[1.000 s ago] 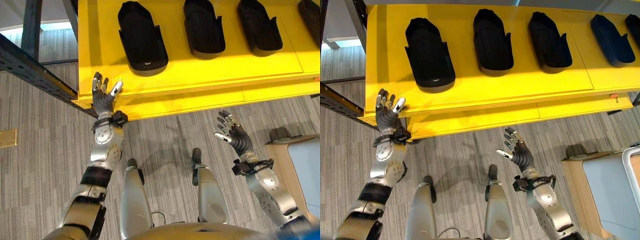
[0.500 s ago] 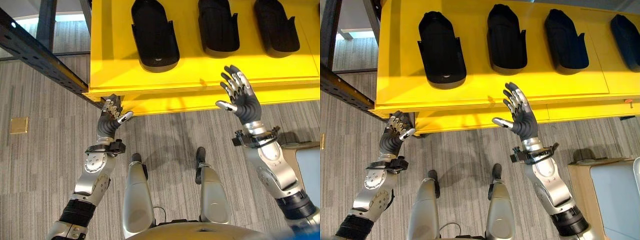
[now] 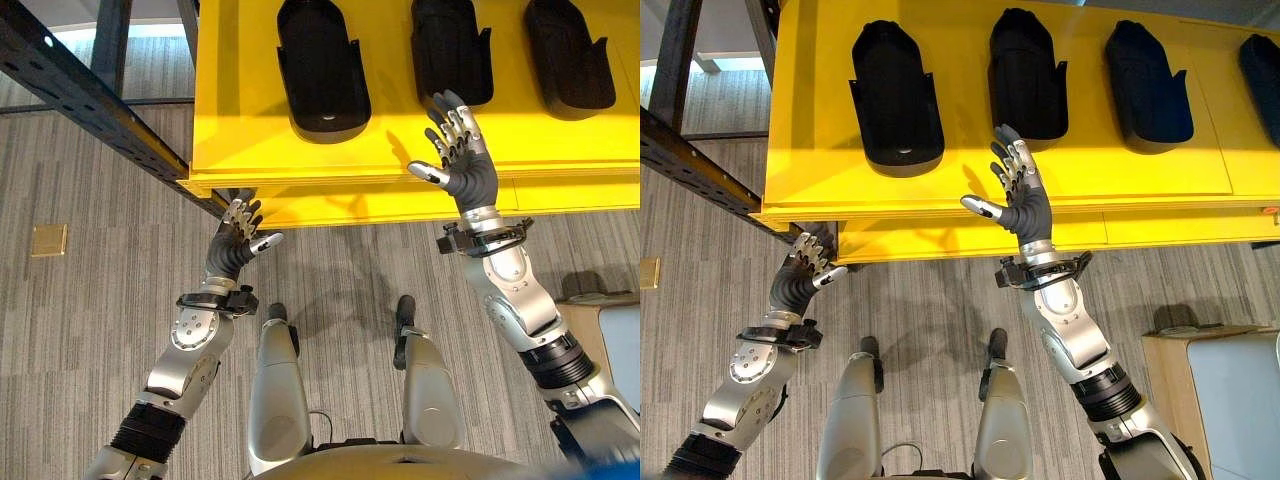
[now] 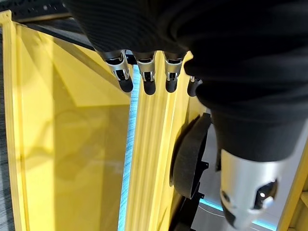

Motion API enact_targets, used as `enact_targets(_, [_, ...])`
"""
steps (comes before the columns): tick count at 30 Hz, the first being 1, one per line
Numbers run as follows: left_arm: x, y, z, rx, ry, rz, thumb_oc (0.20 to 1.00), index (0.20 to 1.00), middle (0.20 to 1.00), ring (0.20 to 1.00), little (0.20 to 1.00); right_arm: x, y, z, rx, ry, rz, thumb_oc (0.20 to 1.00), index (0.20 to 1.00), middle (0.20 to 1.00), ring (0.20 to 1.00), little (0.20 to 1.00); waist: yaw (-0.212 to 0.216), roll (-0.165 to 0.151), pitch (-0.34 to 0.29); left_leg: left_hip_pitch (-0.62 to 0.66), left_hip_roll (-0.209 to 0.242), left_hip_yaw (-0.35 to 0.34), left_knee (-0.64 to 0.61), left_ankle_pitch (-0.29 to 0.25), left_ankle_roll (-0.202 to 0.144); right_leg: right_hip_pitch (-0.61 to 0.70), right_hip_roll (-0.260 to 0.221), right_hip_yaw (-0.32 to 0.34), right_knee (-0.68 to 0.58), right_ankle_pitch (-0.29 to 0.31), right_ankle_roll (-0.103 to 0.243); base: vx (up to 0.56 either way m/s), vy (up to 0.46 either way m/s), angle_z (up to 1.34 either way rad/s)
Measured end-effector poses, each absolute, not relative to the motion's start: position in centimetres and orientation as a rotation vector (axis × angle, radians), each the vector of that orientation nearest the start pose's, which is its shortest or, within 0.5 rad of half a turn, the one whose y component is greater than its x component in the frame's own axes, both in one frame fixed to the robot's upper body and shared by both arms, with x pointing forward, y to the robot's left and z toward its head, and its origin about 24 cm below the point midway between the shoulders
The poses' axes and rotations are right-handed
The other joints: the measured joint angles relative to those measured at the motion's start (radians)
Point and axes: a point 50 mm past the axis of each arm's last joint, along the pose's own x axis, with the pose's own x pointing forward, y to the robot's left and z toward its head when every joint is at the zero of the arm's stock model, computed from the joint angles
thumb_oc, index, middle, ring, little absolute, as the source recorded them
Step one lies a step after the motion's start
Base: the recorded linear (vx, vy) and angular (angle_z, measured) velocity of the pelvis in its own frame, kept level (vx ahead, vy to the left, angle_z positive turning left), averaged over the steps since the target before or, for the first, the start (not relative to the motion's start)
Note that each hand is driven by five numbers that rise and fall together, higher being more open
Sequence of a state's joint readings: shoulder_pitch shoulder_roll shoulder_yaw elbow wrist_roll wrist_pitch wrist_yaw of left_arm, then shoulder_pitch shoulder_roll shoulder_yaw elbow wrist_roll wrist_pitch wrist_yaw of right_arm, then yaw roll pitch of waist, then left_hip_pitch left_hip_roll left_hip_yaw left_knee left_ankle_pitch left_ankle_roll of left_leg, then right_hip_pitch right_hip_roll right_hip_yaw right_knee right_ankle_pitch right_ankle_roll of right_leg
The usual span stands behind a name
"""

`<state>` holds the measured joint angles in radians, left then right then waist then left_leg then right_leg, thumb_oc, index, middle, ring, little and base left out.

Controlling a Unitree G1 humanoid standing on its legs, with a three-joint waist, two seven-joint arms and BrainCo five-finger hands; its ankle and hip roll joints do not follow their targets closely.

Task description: Move parts from the plastic box to the shelf.

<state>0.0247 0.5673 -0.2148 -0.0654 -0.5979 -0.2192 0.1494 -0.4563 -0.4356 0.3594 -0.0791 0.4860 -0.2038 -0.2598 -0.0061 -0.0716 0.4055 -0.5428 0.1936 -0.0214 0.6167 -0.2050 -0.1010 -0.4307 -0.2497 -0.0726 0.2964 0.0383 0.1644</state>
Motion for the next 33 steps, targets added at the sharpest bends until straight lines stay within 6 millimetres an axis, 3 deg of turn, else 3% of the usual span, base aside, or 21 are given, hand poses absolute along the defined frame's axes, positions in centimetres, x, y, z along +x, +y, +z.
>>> enact_targets(13, [23.8, 21.0, 6.7, -0.058, -0.087, -0.071, 1.000, 1.000, 1.000, 1.000, 1.000, 33.3, -12.3, 19.2, 0.043, -0.504, 0.149, 1.000, 1.000, 1.000, 1.000, 1.000, 0.032, 0.019, 0.015, -0.032, -0.006, -0.018, 0.016, 0.000, 0.000, -0.014, -0.005, -0.019, 0.007, -0.001, -0.001, 0.01, -0.002, 0.03])
enact_targets(23, [23.8, 21.3, 6.9, -0.053, -0.093, -0.062, 1.000, 1.000, 1.000, 1.000, 1.000, 34.3, -12.5, 19.2, 0.021, -0.481, 0.115, 1.000, 1.000, 1.000, 1.000, 1.000, 0.053, 0.031, 0.039, -0.037, -0.012, -0.020, 0.017, 0.001, 0.002, -0.018, -0.010, -0.020, 0.011, -0.001, -0.001, 0.00, 0.000, 0.00])
enact_targets(28, [23.9, 21.5, 7.1, -0.041, -0.097, -0.062, 1.000, 1.000, 1.000, 1.000, 1.000, 35.4, -12.3, 21.0, 0.000, -0.512, 0.101, 1.000, 1.000, 1.000, 1.000, 1.000, 0.053, 0.031, 0.050, -0.069, -0.016, -0.023, 0.029, 0.008, -0.001, -0.049, -0.013, -0.019, 0.025, 0.000, -0.001, 0.00, 0.000, 0.01])
enact_targets(33, [23.9, 21.6, 7.2, -0.039, -0.099, -0.056, 1.000, 1.000, 1.000, 1.000, 1.000, 36.2, -12.1, 21.6, -0.018, -0.507, 0.086, 1.000, 1.000, 1.000, 1.000, 1.000, 0.066, 0.036, 0.060, -0.070, -0.019, -0.025, 0.031, 0.008, 0.001, -0.050, -0.017, -0.020, 0.031, -0.001, -0.001, 0.00, 0.000, 0.01])
